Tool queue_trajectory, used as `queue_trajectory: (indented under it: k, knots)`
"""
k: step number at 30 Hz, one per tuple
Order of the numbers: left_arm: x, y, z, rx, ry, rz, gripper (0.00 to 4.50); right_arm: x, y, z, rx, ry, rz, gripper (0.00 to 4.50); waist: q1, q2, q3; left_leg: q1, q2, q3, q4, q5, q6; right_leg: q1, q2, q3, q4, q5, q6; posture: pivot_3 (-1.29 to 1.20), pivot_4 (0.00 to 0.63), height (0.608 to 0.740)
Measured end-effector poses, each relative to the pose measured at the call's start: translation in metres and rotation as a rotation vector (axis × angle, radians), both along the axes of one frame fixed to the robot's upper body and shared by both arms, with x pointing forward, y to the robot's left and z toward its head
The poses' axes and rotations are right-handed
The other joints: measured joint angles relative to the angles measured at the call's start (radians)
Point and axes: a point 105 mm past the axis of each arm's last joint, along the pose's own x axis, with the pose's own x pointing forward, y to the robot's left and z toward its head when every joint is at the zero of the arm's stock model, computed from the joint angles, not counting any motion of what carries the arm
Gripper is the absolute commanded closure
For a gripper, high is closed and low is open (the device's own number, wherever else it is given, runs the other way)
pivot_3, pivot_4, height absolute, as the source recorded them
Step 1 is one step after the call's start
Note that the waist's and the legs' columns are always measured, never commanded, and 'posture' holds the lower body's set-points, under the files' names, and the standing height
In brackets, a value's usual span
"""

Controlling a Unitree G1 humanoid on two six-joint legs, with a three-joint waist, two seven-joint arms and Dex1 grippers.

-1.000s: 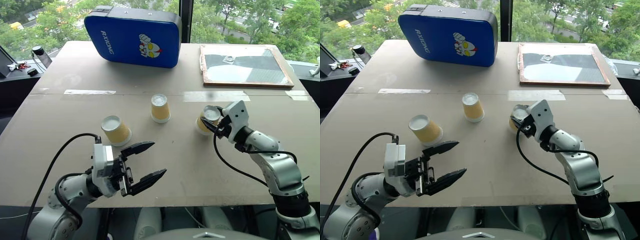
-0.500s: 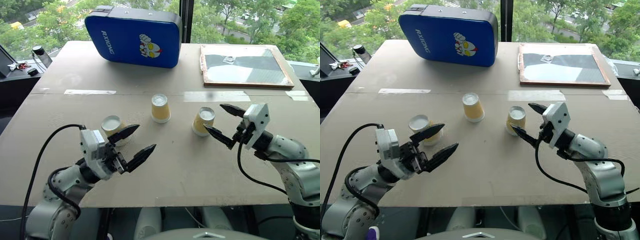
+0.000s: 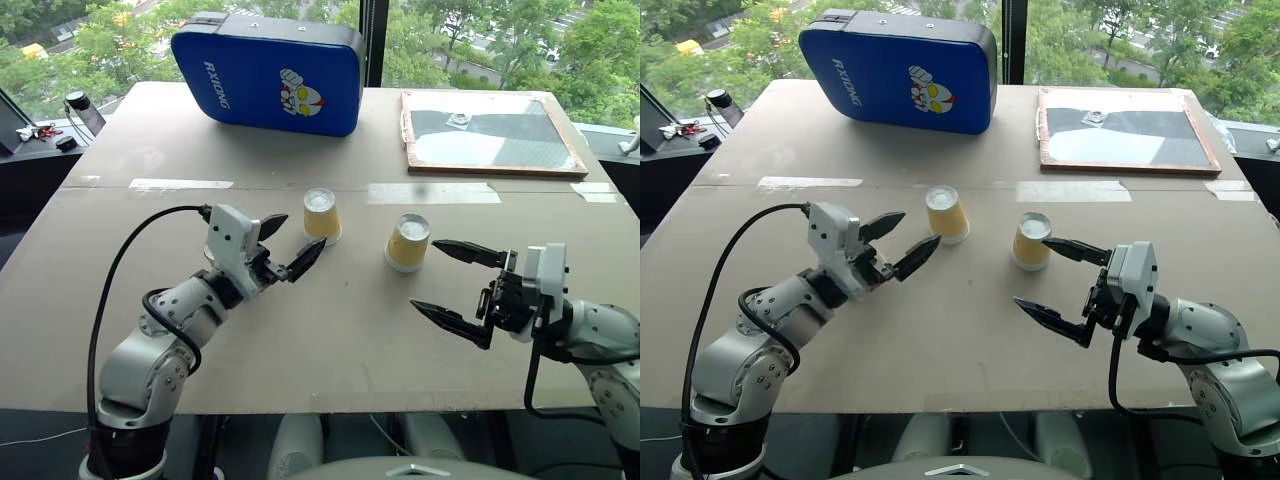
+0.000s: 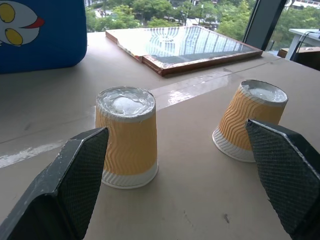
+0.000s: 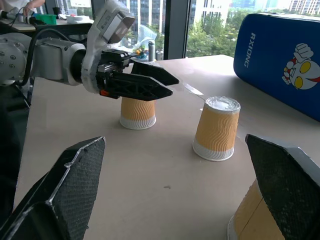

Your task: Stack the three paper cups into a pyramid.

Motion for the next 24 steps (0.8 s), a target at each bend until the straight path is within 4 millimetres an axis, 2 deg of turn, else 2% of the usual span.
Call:
queue_trajectory:
  k: [6, 13, 21, 24]
  knots:
    - [0.014, 0.007, 0.001, 0.012, 0.007, 0.055, 0.0, -0.001, -0.001, -0.002, -0.007, -0.022, -0.024, 0.07, 0.002, 0.0, 0.0, 0.0, 0.0, -0.001, 0.001, 0.0, 0.0, 0.0, 0.0, -0.001, 0.0, 0.0, 0.0, 0.0, 0.15, 0.74]
    - [0.027, -0.001, 0.015, 0.028, 0.009, 0.08, 0.0, -0.005, -0.005, -0.009, -0.01, -0.007, -0.021, 0.07, 0.01, 0.0, 0.0, -0.001, 0.0, -0.002, 0.001, 0.0, 0.0, 0.001, 0.0, -0.002, 0.0, 0.0, 0.0, 0.0, 0.15, 0.74]
    - [0.045, -0.01, 0.017, 0.05, 0.041, 0.089, 0.0, -0.005, -0.008, -0.011, 0.001, -0.003, -0.063, 0.07, 0.01, 0.0, 0.0, -0.001, 0.0, -0.003, 0.001, 0.0, 0.0, 0.001, 0.0, -0.002, 0.0, 0.0, 0.0, 0.0, 0.15, 0.74]
    - [0.053, -0.012, 0.009, 0.064, 0.074, 0.093, 0.0, -0.009, -0.01, -0.016, -0.004, 0.017, -0.083, 0.07, 0.014, 0.0, 0.0, -0.001, -0.001, -0.002, 0.001, 0.0, -0.001, 0.001, 0.0, -0.002, 0.0, 0.0, 0.0, 0.0, 0.15, 0.74]
